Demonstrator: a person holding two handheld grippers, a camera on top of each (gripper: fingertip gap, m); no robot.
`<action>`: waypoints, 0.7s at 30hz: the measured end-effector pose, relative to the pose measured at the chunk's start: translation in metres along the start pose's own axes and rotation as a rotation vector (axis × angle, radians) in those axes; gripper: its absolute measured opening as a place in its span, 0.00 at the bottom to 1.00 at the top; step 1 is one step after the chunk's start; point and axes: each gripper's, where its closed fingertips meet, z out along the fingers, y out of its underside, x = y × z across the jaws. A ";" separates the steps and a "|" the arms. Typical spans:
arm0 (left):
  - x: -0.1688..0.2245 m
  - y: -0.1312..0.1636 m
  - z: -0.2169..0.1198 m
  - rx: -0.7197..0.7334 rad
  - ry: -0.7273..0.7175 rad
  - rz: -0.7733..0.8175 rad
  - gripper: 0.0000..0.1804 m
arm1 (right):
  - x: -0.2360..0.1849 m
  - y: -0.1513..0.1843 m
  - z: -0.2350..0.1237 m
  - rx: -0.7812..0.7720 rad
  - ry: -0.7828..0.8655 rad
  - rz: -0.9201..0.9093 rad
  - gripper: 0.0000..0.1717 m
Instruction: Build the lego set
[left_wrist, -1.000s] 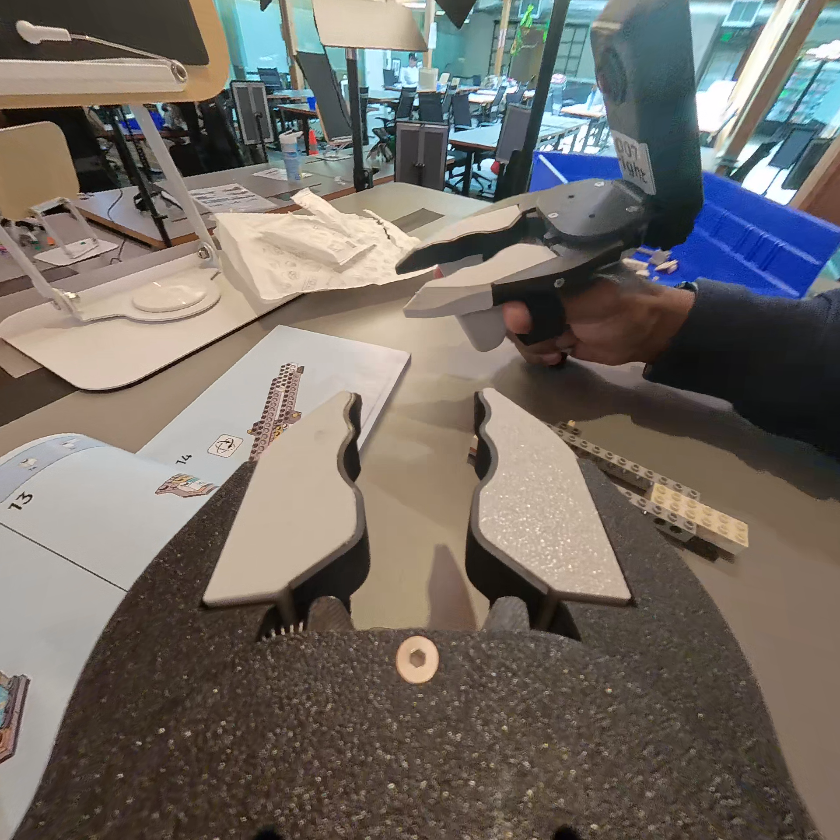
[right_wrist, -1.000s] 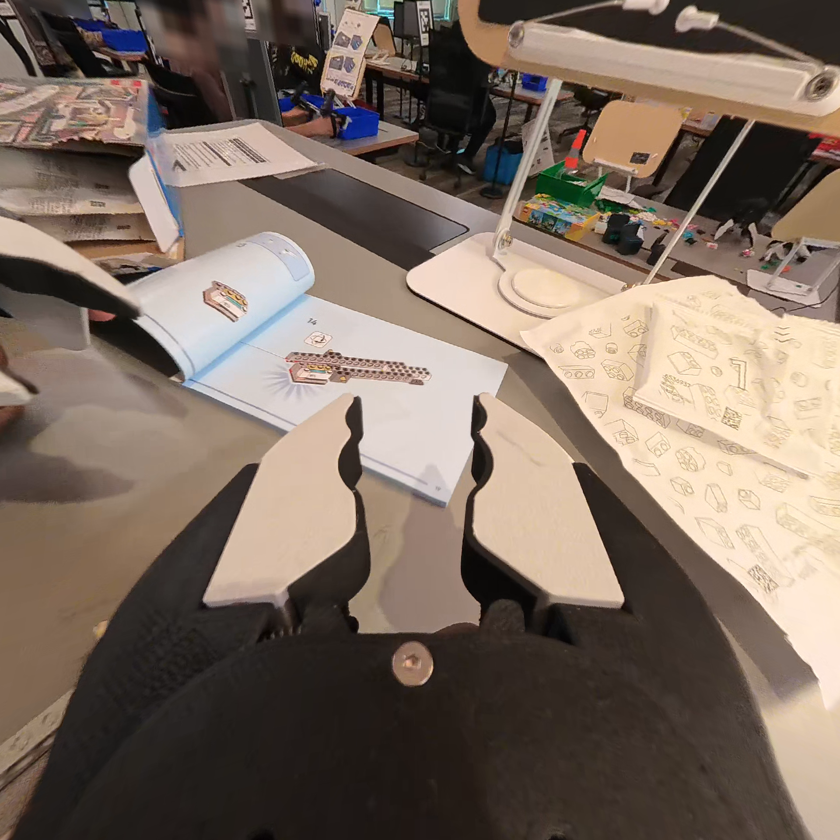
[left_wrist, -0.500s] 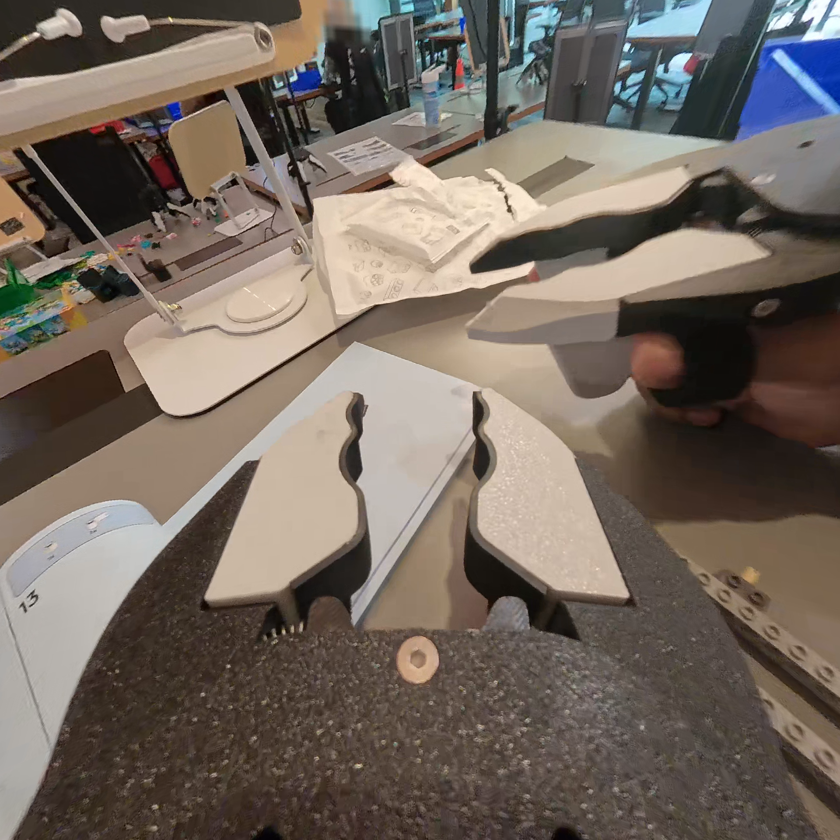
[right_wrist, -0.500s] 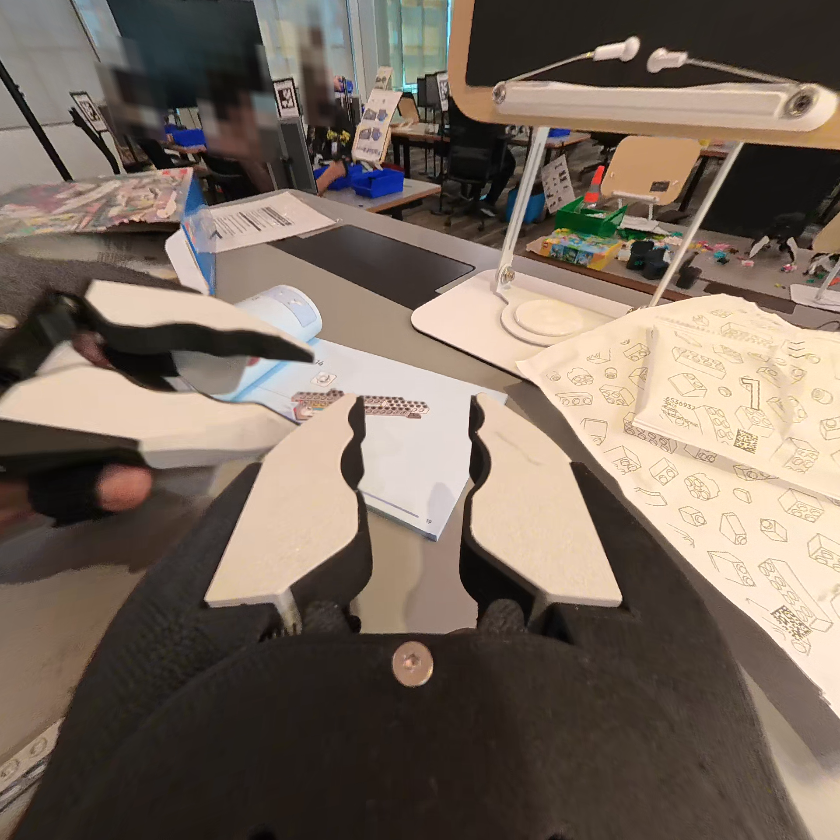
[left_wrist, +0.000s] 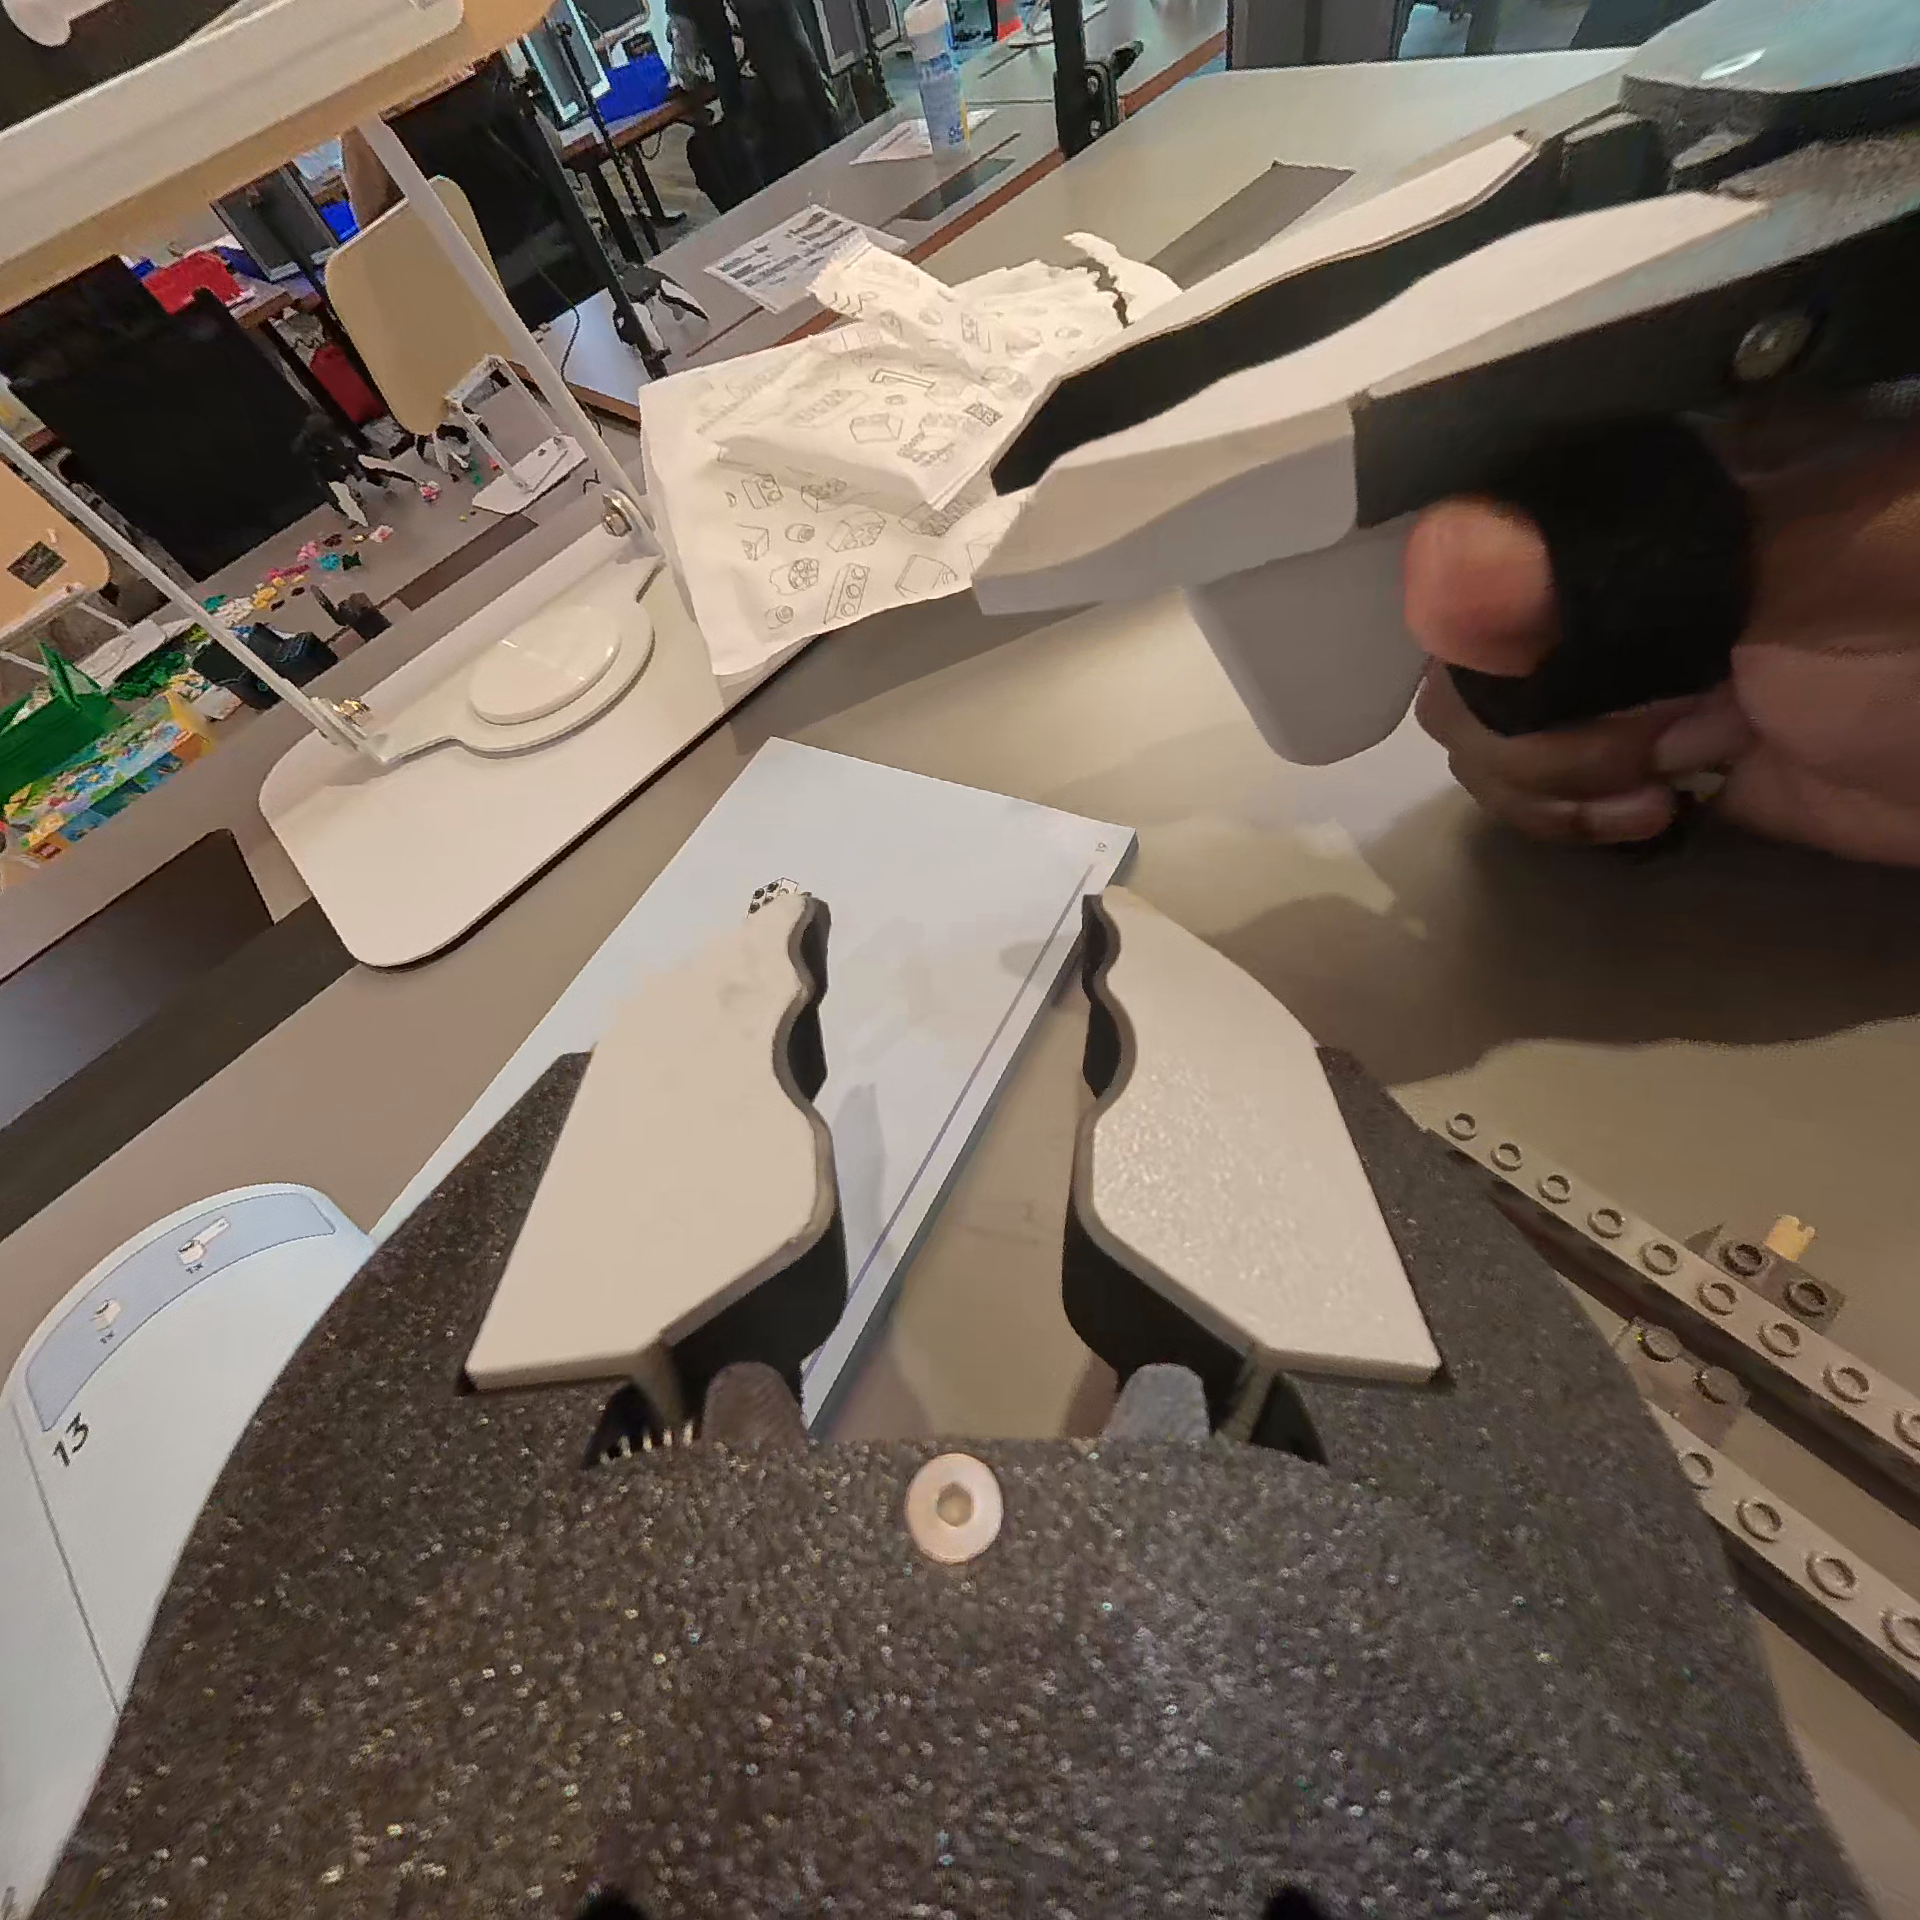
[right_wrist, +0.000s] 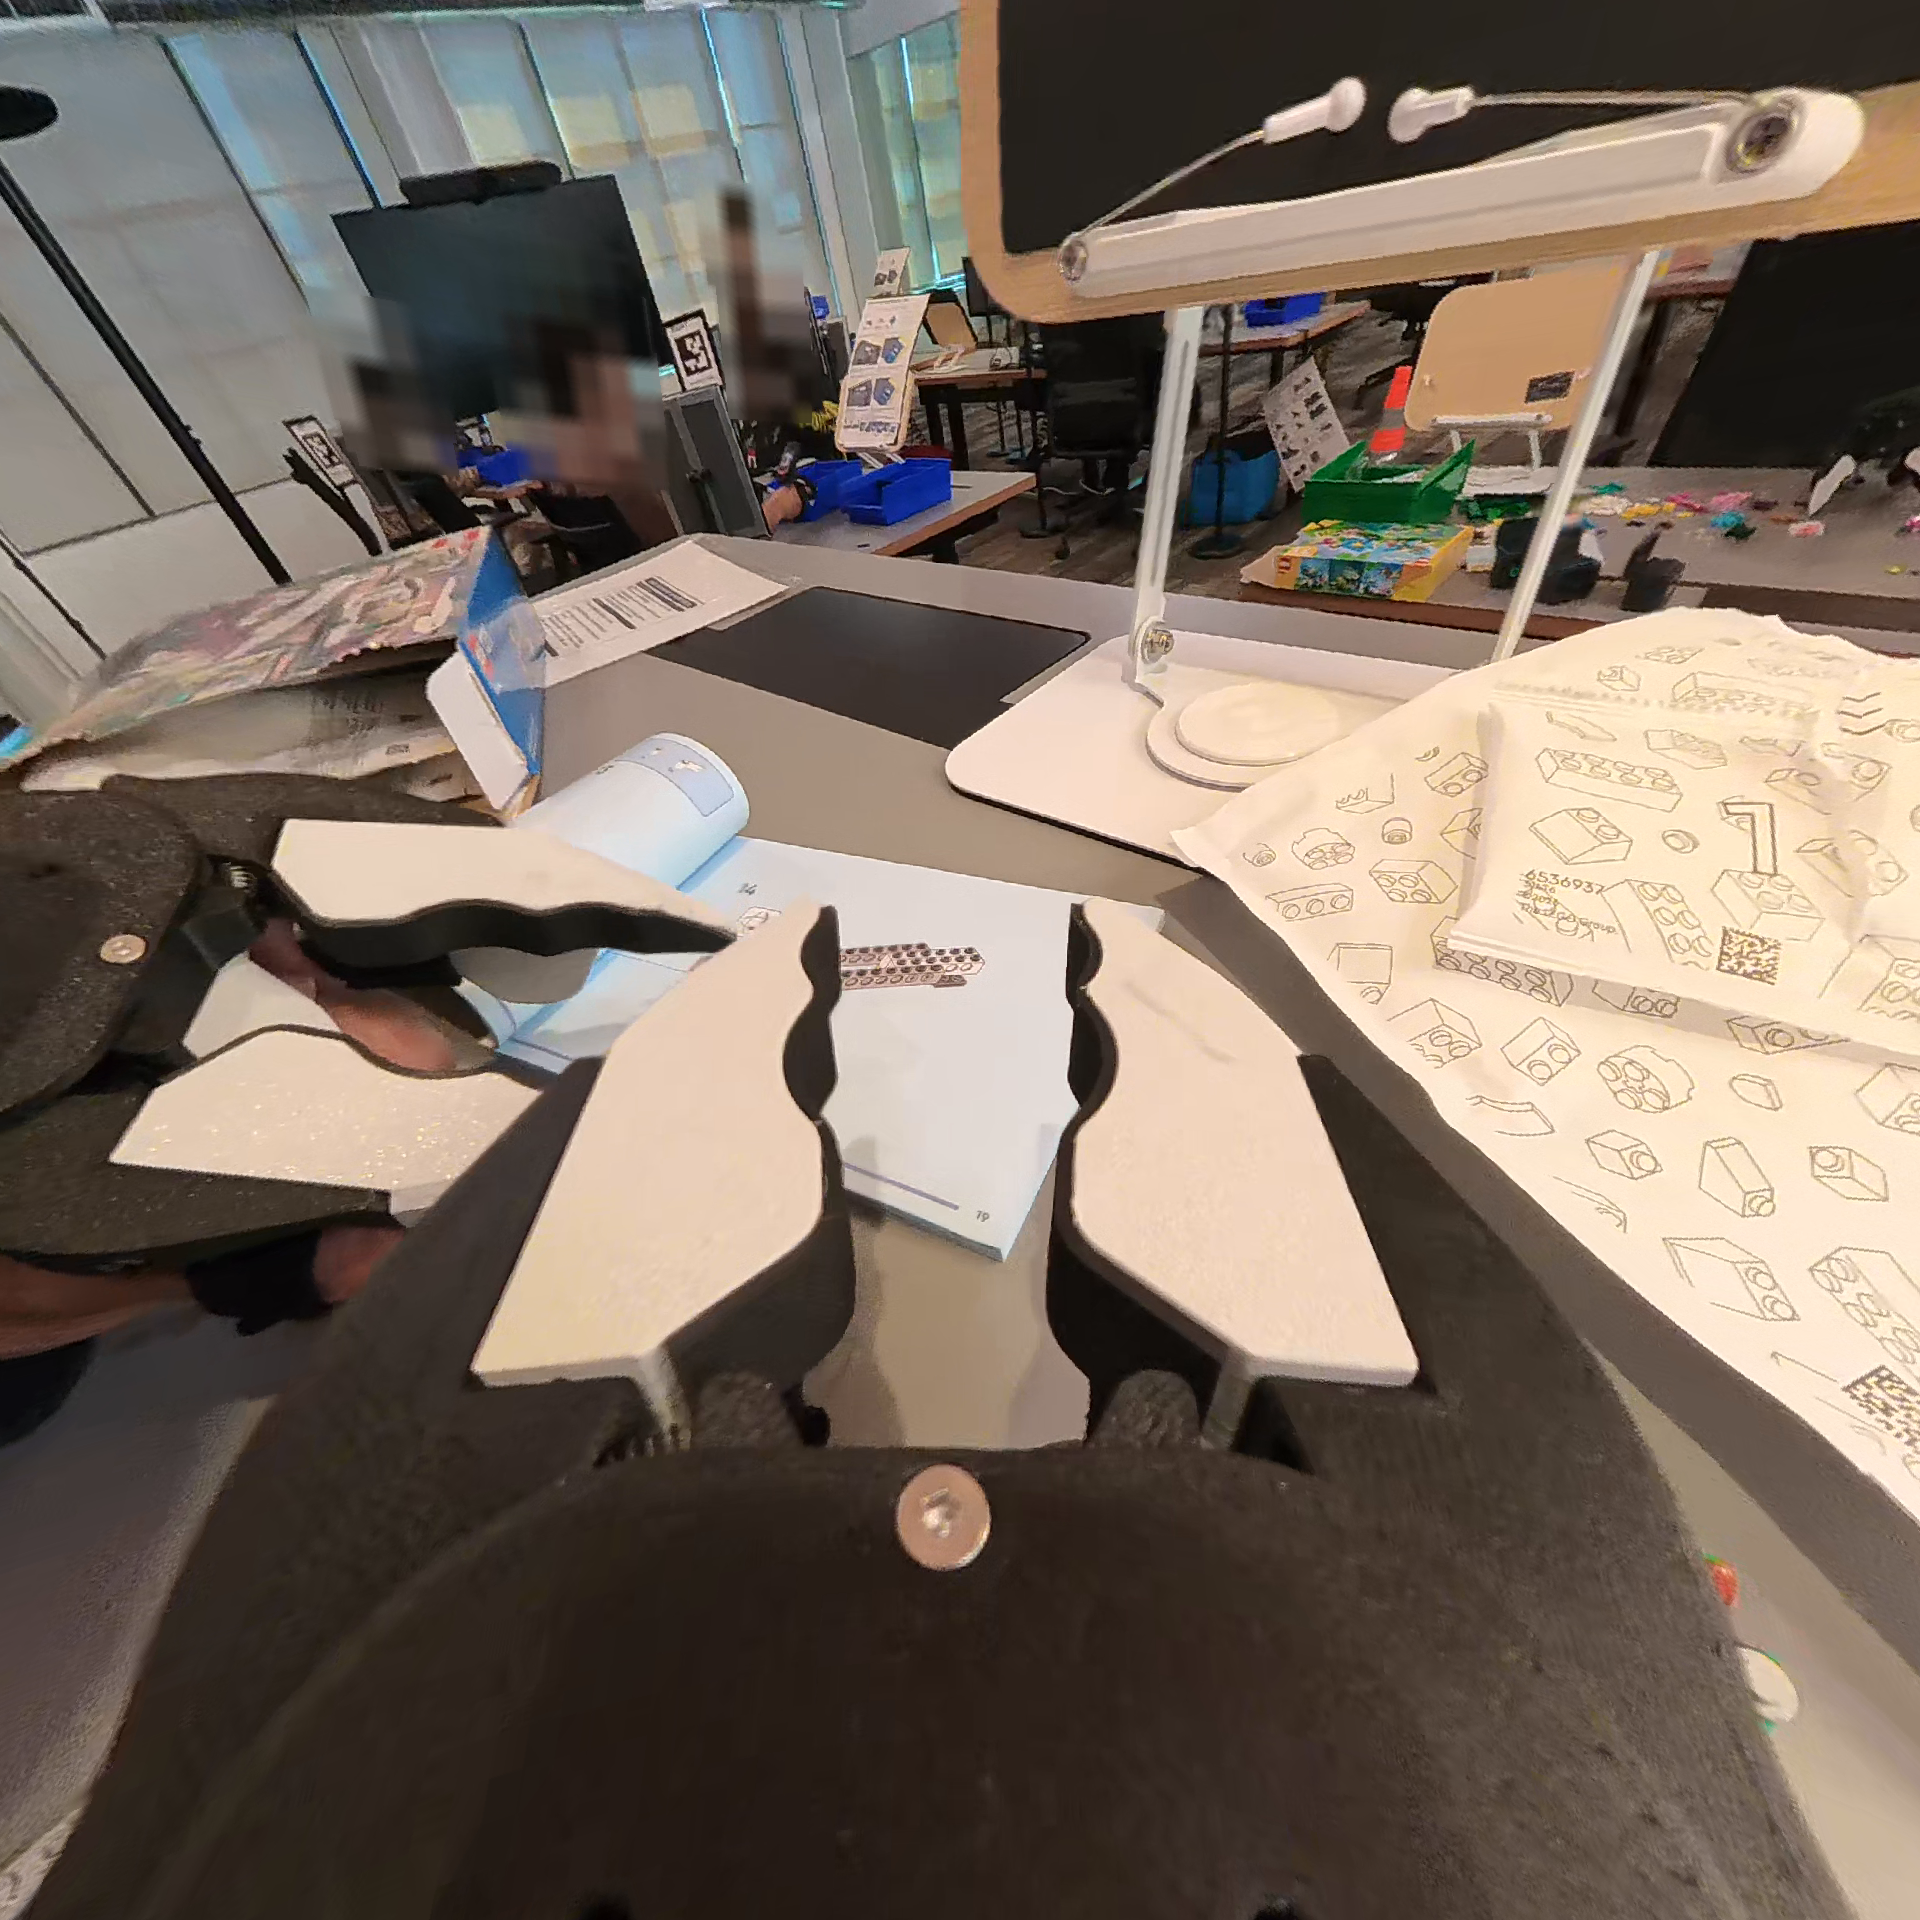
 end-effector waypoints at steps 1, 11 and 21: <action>0.000 0.001 0.000 -0.005 0.001 0.001 0.26 | 0.002 -0.001 0.000 0.005 -0.003 0.023 0.25; 0.004 0.016 0.001 -0.102 -0.001 0.067 0.27 | -0.002 -0.001 0.001 0.002 0.022 -0.047 0.23; 0.012 0.022 -0.003 -0.128 0.070 0.089 0.26 | 0.002 -0.007 -0.004 0.056 0.030 -0.021 0.22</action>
